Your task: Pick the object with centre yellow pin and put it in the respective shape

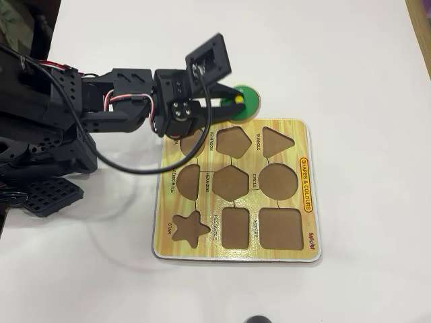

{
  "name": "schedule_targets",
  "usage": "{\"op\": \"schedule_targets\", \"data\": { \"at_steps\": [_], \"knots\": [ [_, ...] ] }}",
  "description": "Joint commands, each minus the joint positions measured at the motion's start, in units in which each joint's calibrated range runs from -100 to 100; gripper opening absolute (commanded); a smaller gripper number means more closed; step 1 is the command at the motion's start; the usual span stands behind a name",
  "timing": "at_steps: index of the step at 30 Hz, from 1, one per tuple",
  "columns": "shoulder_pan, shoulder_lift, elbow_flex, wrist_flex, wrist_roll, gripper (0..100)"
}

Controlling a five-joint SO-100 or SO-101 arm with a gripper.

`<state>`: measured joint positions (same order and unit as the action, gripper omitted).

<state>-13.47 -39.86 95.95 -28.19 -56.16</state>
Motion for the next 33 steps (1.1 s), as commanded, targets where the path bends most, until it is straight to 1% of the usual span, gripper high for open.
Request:
{"op": "schedule_targets", "data": {
  "at_steps": [1, 17, 22, 33],
  "knots": [
    [4.58, -1.23, -0.45, -0.68, -0.11, 1],
    [18.06, -1.23, 1.08, 0.62, 0.51, 1],
    [18.74, -1.31, -3.33, 12.55, 0.51, 1],
    [17.87, -0.47, -12.32, 27.24, 0.57, 1]
  ]
}}
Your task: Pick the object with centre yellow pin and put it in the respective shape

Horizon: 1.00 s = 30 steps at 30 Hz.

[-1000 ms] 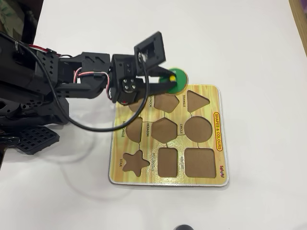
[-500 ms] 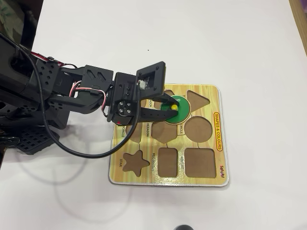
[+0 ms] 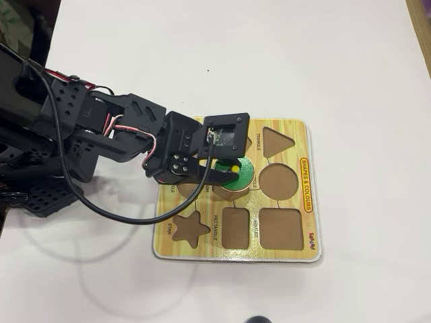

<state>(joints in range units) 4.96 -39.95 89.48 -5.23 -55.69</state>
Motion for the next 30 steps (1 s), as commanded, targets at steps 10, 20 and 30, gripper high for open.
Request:
{"op": "schedule_targets", "data": {
  "at_steps": [10, 20, 30],
  "knots": [
    [-0.95, 8.74, -26.53, 24.16, 0.1, 1],
    [-1.25, 19.53, -45.95, 46.71, 0.1, 1],
    [-3.4, 29.57, -58.81, 54.92, 3.24, 1]
  ]
}}
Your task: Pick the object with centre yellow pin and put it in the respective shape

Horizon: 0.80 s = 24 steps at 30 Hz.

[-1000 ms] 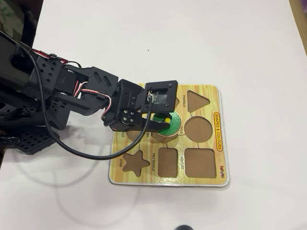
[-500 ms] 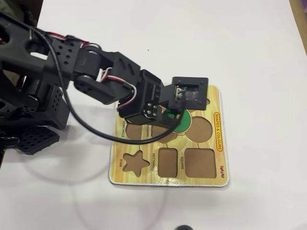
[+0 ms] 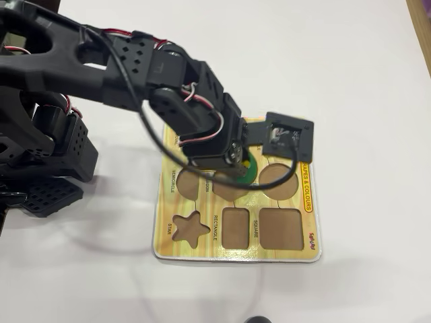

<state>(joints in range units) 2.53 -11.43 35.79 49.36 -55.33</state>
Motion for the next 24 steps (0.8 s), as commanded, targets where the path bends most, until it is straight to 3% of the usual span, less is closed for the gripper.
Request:
{"op": "schedule_targets", "data": {
  "at_steps": [1, 4, 9, 15, 24],
  "knots": [
    [-1.16, 1.8, -6.21, 0.34, 4.75, 1],
    [-1.26, 3.81, -9.53, 0.43, 10.09, 1],
    [-2.04, 5.4, -12.95, 0.51, 10.77, 1],
    [-1.35, 5.65, -12.23, 0.34, 1.41, 1],
    [-2.23, 10.92, -15.2, 0.34, 1.36, 1]
  ]
}}
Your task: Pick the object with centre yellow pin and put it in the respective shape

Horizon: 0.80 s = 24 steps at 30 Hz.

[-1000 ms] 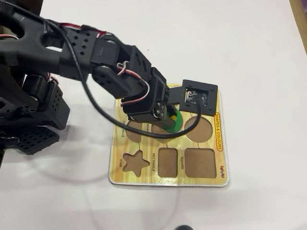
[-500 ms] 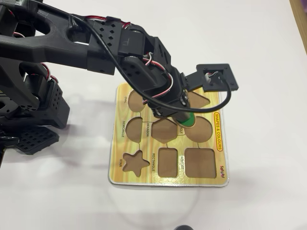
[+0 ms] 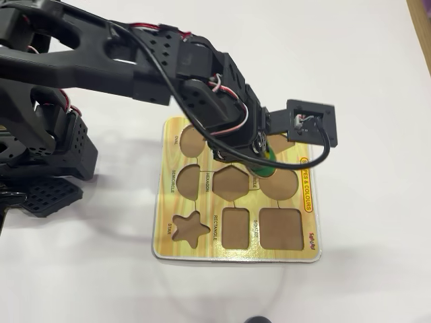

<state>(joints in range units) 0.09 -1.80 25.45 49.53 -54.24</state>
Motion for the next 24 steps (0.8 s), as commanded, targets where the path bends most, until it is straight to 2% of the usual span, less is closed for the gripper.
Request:
{"op": "schedule_targets", "data": {
  "at_steps": [1, 24],
  "knots": [
    [0.2, 2.06, -5.49, 0.17, 0.26, 1],
    [0.2, 7.91, -7.46, -0.7, -0.36, 1]
  ]
}}
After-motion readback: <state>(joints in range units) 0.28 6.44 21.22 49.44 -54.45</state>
